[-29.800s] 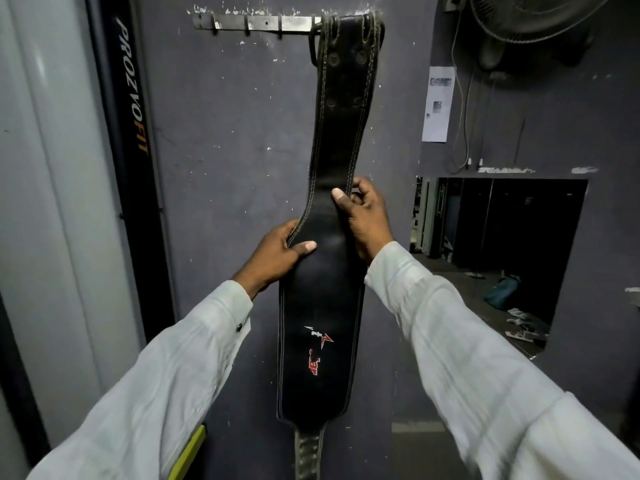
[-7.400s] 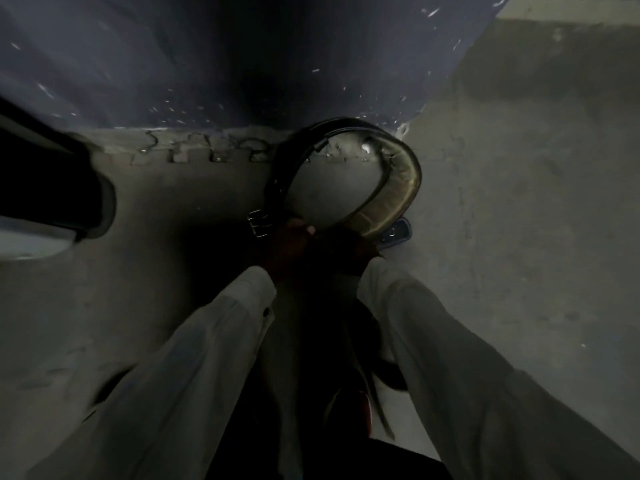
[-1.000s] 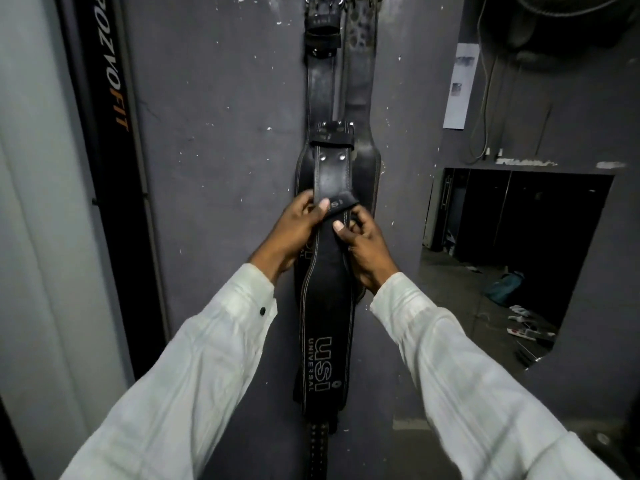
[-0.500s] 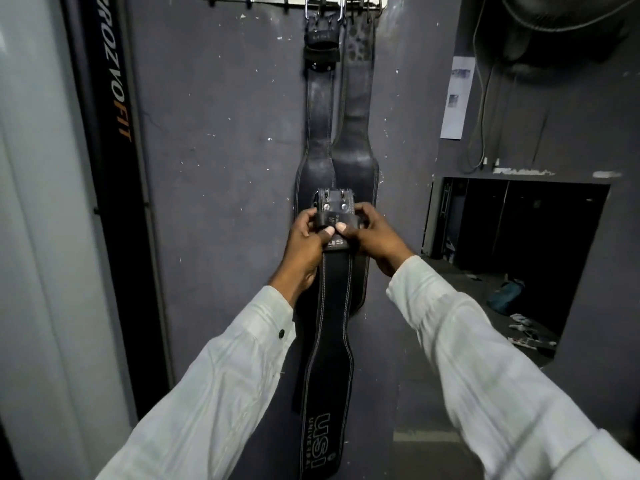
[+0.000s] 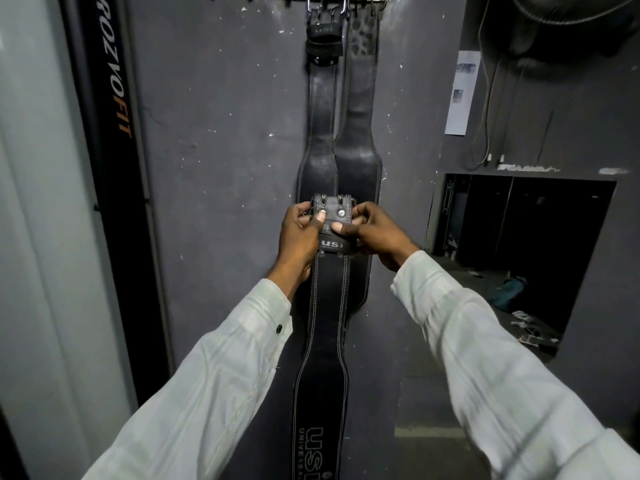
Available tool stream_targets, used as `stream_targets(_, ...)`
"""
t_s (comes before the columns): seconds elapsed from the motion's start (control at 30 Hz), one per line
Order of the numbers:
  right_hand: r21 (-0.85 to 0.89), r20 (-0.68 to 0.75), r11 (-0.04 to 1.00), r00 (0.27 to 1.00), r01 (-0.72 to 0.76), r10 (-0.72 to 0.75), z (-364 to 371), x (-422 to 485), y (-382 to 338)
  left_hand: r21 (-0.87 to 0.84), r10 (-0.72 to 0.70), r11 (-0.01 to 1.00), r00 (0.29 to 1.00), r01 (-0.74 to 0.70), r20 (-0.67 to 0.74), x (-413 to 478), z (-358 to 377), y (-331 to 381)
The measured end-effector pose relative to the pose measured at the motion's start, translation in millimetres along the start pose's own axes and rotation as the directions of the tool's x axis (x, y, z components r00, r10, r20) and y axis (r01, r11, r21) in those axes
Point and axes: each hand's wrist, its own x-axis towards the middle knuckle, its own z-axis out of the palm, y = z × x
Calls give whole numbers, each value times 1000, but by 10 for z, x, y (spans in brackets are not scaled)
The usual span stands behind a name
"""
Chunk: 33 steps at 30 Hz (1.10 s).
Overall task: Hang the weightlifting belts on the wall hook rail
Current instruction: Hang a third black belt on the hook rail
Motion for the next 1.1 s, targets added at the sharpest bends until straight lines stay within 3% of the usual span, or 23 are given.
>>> stream_targets(0.17,-113,-120,993,991,43,-57,152,43,63,148,88,986,991,-73,-100,-30,-51,-69)
stream_targets(0.33,-280,-207,952,960,126,-188,235,18,112,133,130,984,990,-122,-57,-86,-50,-17)
stream_targets(0.5,-338,-201,908,923,248,-327,308,-36,124,153,197,971,979,-186,-60,-73,-99,-21)
stream_targets(0.73,-434,-181,846,891,308,-417,536,90,30,243,276,938,957,-247,-92,33,-229,123)
stream_targets(1.1,-517,-146,733,799,442,-584,770,818,-471,430,433,820,901,-378,-35,867,-424,602)
